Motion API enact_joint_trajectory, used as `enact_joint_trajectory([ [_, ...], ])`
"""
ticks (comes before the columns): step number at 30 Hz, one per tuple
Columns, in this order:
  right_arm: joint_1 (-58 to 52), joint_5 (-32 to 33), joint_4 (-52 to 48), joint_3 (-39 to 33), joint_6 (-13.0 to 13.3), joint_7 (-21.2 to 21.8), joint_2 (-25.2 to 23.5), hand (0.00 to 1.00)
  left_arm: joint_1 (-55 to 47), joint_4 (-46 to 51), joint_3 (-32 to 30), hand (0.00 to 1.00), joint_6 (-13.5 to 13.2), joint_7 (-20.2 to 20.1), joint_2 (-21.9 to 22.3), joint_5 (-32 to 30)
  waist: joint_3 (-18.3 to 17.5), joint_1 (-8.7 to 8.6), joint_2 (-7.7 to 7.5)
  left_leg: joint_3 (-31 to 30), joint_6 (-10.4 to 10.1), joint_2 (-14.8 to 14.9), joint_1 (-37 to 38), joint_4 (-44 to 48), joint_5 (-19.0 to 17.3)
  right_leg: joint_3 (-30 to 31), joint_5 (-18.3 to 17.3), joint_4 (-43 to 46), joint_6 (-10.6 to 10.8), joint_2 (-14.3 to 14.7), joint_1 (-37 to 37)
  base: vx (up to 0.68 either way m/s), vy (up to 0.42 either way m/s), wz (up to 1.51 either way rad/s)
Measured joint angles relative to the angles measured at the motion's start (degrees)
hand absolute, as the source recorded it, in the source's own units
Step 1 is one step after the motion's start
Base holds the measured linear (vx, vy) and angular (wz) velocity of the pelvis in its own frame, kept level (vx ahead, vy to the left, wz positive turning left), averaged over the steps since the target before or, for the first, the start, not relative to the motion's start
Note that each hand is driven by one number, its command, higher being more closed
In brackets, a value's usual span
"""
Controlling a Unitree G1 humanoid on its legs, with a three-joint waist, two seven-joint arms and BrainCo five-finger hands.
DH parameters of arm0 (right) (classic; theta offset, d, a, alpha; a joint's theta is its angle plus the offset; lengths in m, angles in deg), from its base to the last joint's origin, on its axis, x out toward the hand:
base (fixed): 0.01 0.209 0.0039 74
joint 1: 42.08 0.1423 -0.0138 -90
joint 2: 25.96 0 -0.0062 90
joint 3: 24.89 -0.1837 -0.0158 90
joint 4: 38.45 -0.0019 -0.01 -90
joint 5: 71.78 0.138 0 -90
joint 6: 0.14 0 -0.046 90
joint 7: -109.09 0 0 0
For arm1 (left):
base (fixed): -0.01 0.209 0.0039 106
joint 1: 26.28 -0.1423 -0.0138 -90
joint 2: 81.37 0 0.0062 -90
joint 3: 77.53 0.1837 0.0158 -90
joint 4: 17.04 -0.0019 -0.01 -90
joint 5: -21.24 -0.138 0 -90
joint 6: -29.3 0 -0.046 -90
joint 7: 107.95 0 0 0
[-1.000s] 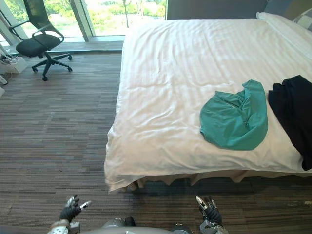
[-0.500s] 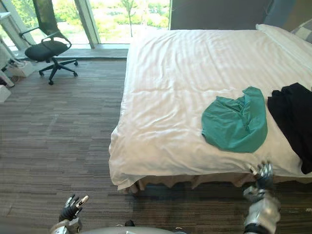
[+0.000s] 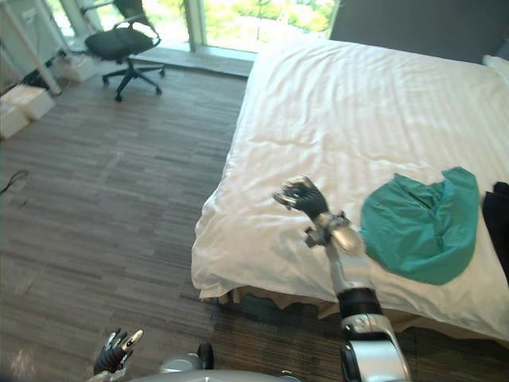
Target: Tidy the bed and pick cloth on bed and put in laundry
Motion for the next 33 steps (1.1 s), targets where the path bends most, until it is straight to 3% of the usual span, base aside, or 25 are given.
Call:
enact_joint_trajectory([
  [2,9.74,0.03,1.04,2.16,-2.3,-3.27,-0.77,1.0,1.26,3.48,0.58,0.0,-1.73,-1.71,-0.28,0.23,4.47,2.27,-0.17,-2.96,0.2,0.28,-4.8,4.07,-0.43,-2.49,-0.41,1.68,-0.64,-0.08,-1.99,-0.13,-0.011,0.63],
  [4,14.34,0.03,2.78,2.67,-2.54,-4.96,-0.82,1.0,1.92,4.88,1.11,0.0,-2.1,-2.5,-0.76,0.59,6.35,3.45,-0.15,-4.18,0.2,0.51,-7.17,5.58,-0.42,-3.48,-0.54,2.41,-0.84,-0.1,-3.37,-0.12,0.006,0.41],
  [6,20.48,0.1,5.76,2.75,-2.66,-7.34,-0.98,1.0,2.88,7.08,2.28,0.0,-2.37,-4.08,-2.12,0.62,10.0,5.94,-0.49,-6.0,0.24,0.76,-10.25,7.31,-0.33,-5.39,-0.76,3.33,-1.19,0.03,-4.76,-0.09,0.006,0.45],
  [10,26.85,0.15,9.21,4.71,-2.65,-8.41,-0.89,1.0,4.11,9.3,3.98,0.0,-2.85,-5.46,-2.34,0.61,14.57,8.12,-0.39,-8.27,0.48,0.66,-14.72,10.3,-0.09,-7.75,-0.94,4.8,-1.46,-0.13,-6.96,-0.05,0.02,0.36],
  [15,32.02,0.16,10.13,4.77,-2.67,-9.66,0.55,1.0,8.05,10.66,8.58,0.0,-3.49,-6.82,-2.28,2.56,17.43,9.6,1.13,-8.92,1.23,0.59,-22.47,12.74,0.69,-8.43,-1.89,9.93,-2.4,-1.71,-14.89,-0.05,0.059,0.13],
  [19,32.93,0.12,11.56,4.44,-2.7,-12.51,3.01,1.0,12.92,10.29,9.98,0.0,-5.43,-7.74,-2.18,3.31,18.24,9.71,2.44,-10.43,1.48,0.32,-30.5,17.17,0.51,-9.74,-4.02,16.59,-3.14,-3.85,-22.17,-0.06,0.041,0.21],
  [24,32.93,0.67,11.44,2.27,-2.65,-16.0,4.61,1.0,19.02,8.66,11.29,0.0,-7.56,-7.61,0.28,5.87,19.87,9.59,6.0,-11.23,2.01,0.47,-39.59,24.97,-1.27,-9.82,-7.23,26.14,-4.91,-6.8,-30.35,-0.1,0.024,0.05],
  [29,32.32,0.86,10.47,-0.03,-3.11,-19.73,4.65,1.0,24.26,9.34,12.25,0.0,-9.71,-4.81,3.19,7.73,21.03,9.38,8.9,-7.69,1.92,2.29,-48.59,28.9,-2.05,-7.61,-10.11,34.27,-5.6,-9.62,-41.13,-0.14,-0.039,-0.12],
  [33,27.95,3.75,10.76,-0.9,-4.48,-20.75,2.51,1.0,25.04,12.92,11.48,0.0,-9.72,-2.97,5.86,8.1,21.04,8.63,9.23,-5.68,1.87,3.07,-52.31,31.3,-1.92,-5.62,-11.85,39.18,-6.6,-11.18,-46.57,-0.06,-0.09,-0.11],
])
